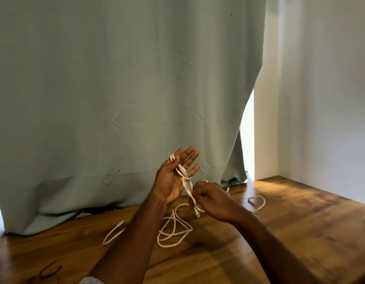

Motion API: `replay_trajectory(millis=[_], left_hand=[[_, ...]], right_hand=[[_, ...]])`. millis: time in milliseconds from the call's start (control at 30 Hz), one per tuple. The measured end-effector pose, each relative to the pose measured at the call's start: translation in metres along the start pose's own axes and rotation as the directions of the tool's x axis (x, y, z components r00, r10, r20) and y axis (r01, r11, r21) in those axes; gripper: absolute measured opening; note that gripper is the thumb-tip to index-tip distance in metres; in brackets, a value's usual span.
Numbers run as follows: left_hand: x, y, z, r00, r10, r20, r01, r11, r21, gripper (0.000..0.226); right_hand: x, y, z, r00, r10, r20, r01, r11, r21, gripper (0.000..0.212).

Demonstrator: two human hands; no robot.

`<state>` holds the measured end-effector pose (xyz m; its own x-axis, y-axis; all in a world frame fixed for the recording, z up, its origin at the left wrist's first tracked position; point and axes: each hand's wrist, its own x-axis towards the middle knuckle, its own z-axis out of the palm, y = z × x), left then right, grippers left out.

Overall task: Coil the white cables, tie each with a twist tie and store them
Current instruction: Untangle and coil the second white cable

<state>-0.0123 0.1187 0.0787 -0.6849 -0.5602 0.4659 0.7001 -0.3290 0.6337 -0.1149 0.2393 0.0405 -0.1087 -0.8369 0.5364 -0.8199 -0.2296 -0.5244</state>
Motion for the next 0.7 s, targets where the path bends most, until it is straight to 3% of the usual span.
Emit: replay_trajectory(millis=[100, 167, 267, 367, 467, 533, 633, 700], left_hand=[[0.002, -0.002, 0.002, 1.000, -0.001, -0.007, 0.001, 1.000, 0.031, 0.049], [0.004, -0.004, 0.004, 1.000, 0.018, -0.004, -0.017, 0.996, 0.091, 0.045], [0.005, -0.009, 0.010, 0.999, 0.051, 0.006, -0.051, 0.980, 0.192, 0.043], [0.009, -0.012, 0.009, 0.997, 0.082, 0.002, -0.078, 0.946, 0.315, 0.043], [0.009, -0.013, 0.003, 0.997, 0.078, -0.013, -0.063, 0.880, 0.470, 0.040], [0.010, -0.015, -0.005, 0.994, 0.102, -0.051, -0.046, 0.768, 0.639, 0.039], [0.009, -0.018, -0.017, 0.991, 0.122, -0.051, -0.032, 0.592, 0.806, 0.043], [0.004, -0.019, -0.019, 0.991, 0.127, -0.033, -0.042, 0.545, 0.837, 0.043]], right_hand=[[-0.003, -0.003, 0.002, 0.999, -0.034, -0.026, 0.035, 0.999, 0.034, 0.050], [-0.004, 0.004, 0.004, 0.975, -0.181, -0.128, 0.178, 0.983, -0.034, 0.045], [-0.003, 0.015, 0.011, 0.908, -0.271, -0.320, 0.304, 0.951, 0.060, 0.038], [-0.004, 0.016, 0.023, 0.882, -0.222, -0.416, 0.285, 0.954, 0.094, 0.022], [-0.004, 0.012, 0.028, 0.898, -0.098, -0.428, 0.201, 0.958, 0.204, 0.045], [0.000, 0.010, 0.024, 0.902, -0.046, -0.430, 0.153, 0.964, 0.217, 0.060], [0.002, 0.005, 0.019, 0.927, -0.052, -0.370, 0.053, 0.999, -0.006, 0.076], [0.001, 0.000, 0.017, 0.911, -0.078, -0.406, -0.015, 0.975, -0.221, 0.065]])
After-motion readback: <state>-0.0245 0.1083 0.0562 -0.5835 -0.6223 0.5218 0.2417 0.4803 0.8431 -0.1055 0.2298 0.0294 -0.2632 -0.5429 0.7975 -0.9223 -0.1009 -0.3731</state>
